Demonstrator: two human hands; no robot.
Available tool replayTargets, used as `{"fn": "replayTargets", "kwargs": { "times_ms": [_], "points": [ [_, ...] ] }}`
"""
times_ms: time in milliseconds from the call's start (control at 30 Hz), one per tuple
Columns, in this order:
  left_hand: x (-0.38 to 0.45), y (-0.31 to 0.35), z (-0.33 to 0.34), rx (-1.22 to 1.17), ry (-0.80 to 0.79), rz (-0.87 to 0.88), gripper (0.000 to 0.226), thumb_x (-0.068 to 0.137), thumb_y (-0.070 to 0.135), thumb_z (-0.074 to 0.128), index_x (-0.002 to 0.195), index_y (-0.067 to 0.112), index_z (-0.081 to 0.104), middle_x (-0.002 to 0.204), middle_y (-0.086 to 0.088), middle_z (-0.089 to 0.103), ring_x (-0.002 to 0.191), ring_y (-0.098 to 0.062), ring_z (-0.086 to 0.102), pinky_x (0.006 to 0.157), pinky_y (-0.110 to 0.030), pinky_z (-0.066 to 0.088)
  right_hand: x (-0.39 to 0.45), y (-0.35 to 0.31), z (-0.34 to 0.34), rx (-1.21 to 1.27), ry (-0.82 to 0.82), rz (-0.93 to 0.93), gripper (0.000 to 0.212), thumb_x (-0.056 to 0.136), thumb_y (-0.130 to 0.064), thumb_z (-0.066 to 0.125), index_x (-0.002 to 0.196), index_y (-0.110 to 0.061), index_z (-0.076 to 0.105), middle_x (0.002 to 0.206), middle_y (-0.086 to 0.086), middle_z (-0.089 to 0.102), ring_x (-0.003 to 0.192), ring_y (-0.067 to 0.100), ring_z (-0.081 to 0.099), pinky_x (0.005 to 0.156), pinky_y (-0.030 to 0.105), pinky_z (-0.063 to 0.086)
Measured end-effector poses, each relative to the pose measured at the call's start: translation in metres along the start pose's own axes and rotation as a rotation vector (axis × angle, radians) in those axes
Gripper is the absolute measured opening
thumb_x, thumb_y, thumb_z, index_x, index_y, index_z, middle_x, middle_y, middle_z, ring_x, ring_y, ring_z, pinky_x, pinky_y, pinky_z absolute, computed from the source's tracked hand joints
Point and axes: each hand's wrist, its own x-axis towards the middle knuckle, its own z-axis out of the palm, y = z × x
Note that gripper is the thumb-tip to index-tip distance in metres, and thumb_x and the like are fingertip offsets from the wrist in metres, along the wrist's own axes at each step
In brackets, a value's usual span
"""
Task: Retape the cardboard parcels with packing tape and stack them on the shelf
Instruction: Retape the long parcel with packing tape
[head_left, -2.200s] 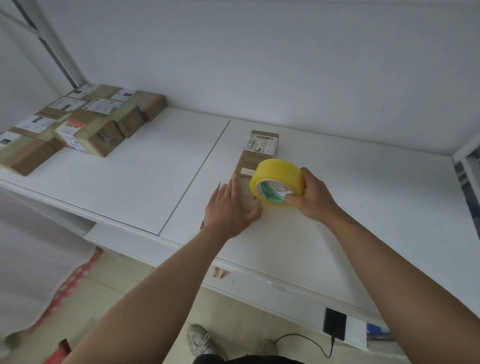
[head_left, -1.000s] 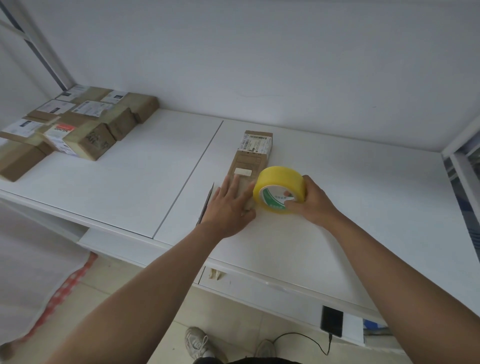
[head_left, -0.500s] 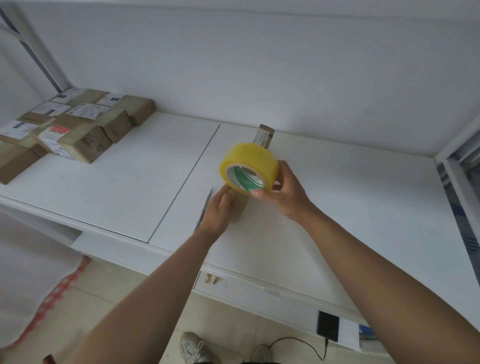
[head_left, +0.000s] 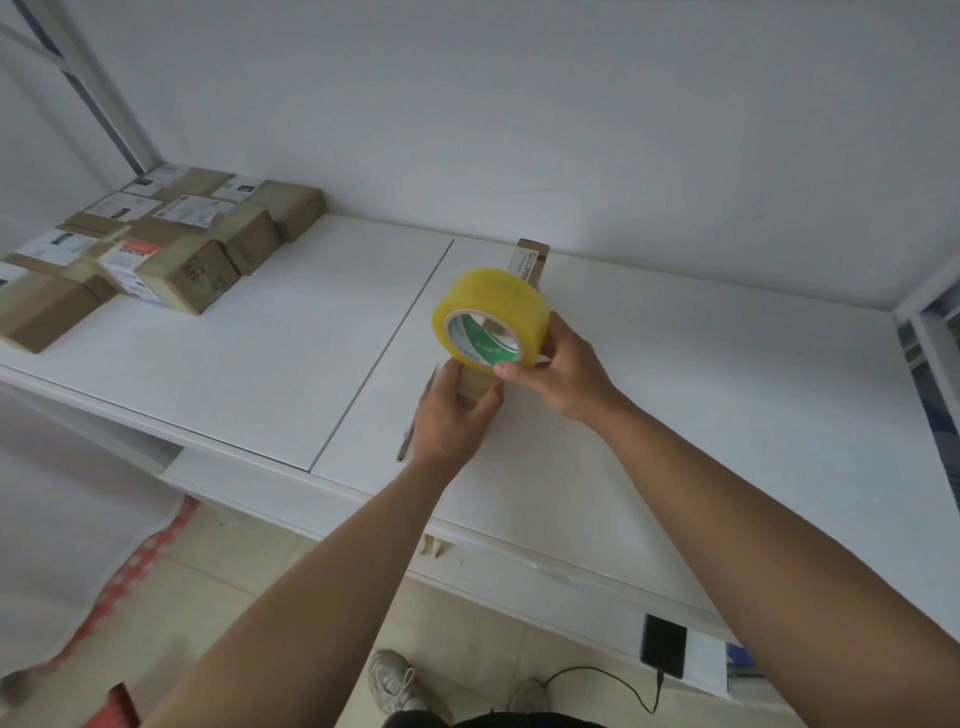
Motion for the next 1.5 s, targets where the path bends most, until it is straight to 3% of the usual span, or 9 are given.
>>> {"fn": "replayTargets", "kwargs": {
  "times_ms": [333, 467, 700, 833, 933, 1033, 1200, 1400, 1500],
  "points": [
    [-0.004, 0.004, -0.004, -0.015, 0.017, -0.057, 0.063, 0.088, 0.049, 0.062, 0.146, 0.040, 0.039, 0.130, 0.004, 0.062, 0.113, -0.020, 0.061, 0.094, -0.045, 0.055, -0.021, 0.016, -0.028, 0.020, 0.021, 0.057, 0.051, 0.078, -0.018, 0.084, 0.117, -0.022, 0.052, 0.110, -0.005, 0.064, 0.103, 0.011, 0.064, 0.083, 0.033, 0.057],
    [-0.002, 0.003, -0.007, 0.024, -0.005, -0.029, 0.058, 0.091, 0.048, 0.057, 0.146, 0.046, 0.039, 0.110, 0.008, 0.065, 0.096, -0.018, 0.064, 0.087, -0.043, 0.058, -0.021, 0.014, -0.015, 0.140, 0.040, 0.068, 0.062, 0.075, -0.018, 0.087, 0.123, -0.023, 0.047, 0.116, -0.007, 0.060, 0.101, 0.000, 0.061, 0.081, 0.020, 0.053],
    [-0.002, 0.003, -0.007, -0.018, 0.022, -0.048, 0.056, 0.093, 0.043, 0.060, 0.146, 0.044, 0.042, 0.113, 0.006, 0.065, 0.099, -0.015, 0.064, 0.092, -0.038, 0.056, -0.026, 0.018, -0.027, -0.056, 0.083, 0.081, 0.062, 0.062, -0.045, 0.080, 0.113, -0.022, 0.053, 0.101, 0.000, 0.068, 0.090, 0.019, 0.067, 0.073, 0.035, 0.054],
    [-0.005, 0.009, -0.008, 0.005, -0.025, -0.051, 0.058, 0.095, 0.040, 0.062, 0.149, 0.037, 0.041, 0.097, 0.011, 0.058, 0.074, 0.006, 0.055, 0.085, -0.027, 0.053, -0.035, 0.026, -0.037, -0.072, 0.078, 0.106, 0.056, 0.071, -0.034, 0.087, 0.114, -0.023, 0.052, 0.103, 0.000, 0.067, 0.090, 0.016, 0.066, 0.069, 0.027, 0.052],
    [-0.003, 0.007, -0.009, 0.002, -0.051, -0.040, 0.060, 0.094, 0.045, 0.061, 0.150, 0.036, 0.040, 0.114, 0.007, 0.062, 0.098, -0.012, 0.063, 0.096, -0.038, 0.054, -0.034, 0.028, -0.034, -0.060, 0.082, 0.113, 0.057, 0.072, -0.032, 0.086, 0.117, -0.021, 0.053, 0.104, 0.000, 0.067, 0.091, 0.015, 0.065, 0.072, 0.031, 0.054],
    [0.003, 0.002, -0.013, 0.244, -0.086, 0.073, 0.062, 0.096, 0.050, 0.054, 0.152, 0.032, 0.036, 0.157, 0.002, 0.037, 0.128, -0.024, 0.054, 0.099, -0.044, 0.051, -0.032, 0.032, -0.033, -0.036, 0.072, 0.131, 0.059, 0.072, -0.030, 0.086, 0.119, -0.022, 0.052, 0.108, 0.001, 0.066, 0.097, 0.017, 0.065, 0.074, 0.029, 0.053],
    [0.014, 0.005, -0.017, 0.552, -0.255, 0.356, 0.065, 0.101, 0.044, 0.045, 0.157, 0.034, 0.014, 0.167, 0.010, -0.001, 0.108, -0.034, 0.063, 0.076, -0.047, 0.058, -0.033, 0.038, -0.033, -0.013, 0.072, 0.149, 0.062, 0.072, -0.028, 0.087, 0.122, -0.023, 0.051, 0.112, 0.000, 0.066, 0.102, 0.020, 0.065, 0.083, 0.038, 0.056],
    [0.015, 0.010, -0.018, 0.203, -0.248, 0.357, 0.046, 0.101, 0.024, 0.046, 0.146, 0.030, 0.046, 0.155, 0.014, 0.038, 0.129, -0.007, 0.051, 0.098, -0.029, 0.049, -0.034, 0.027, -0.033, -0.046, 0.095, 0.112, 0.061, 0.070, -0.036, 0.086, 0.117, -0.021, 0.051, 0.104, -0.002, 0.066, 0.094, 0.017, 0.065, 0.075, 0.033, 0.055],
    [0.005, 0.014, -0.009, -0.163, -0.271, 0.156, 0.031, 0.103, 0.014, 0.042, 0.119, 0.030, 0.061, 0.102, 0.028, 0.064, 0.093, 0.010, 0.056, 0.079, -0.009, 0.042, -0.032, 0.017, -0.033, -0.136, 0.084, 0.070, 0.049, 0.078, -0.027, 0.084, 0.107, -0.020, 0.046, 0.091, -0.006, 0.061, 0.081, 0.012, 0.061, 0.064, 0.028, 0.049]
  ]
}}
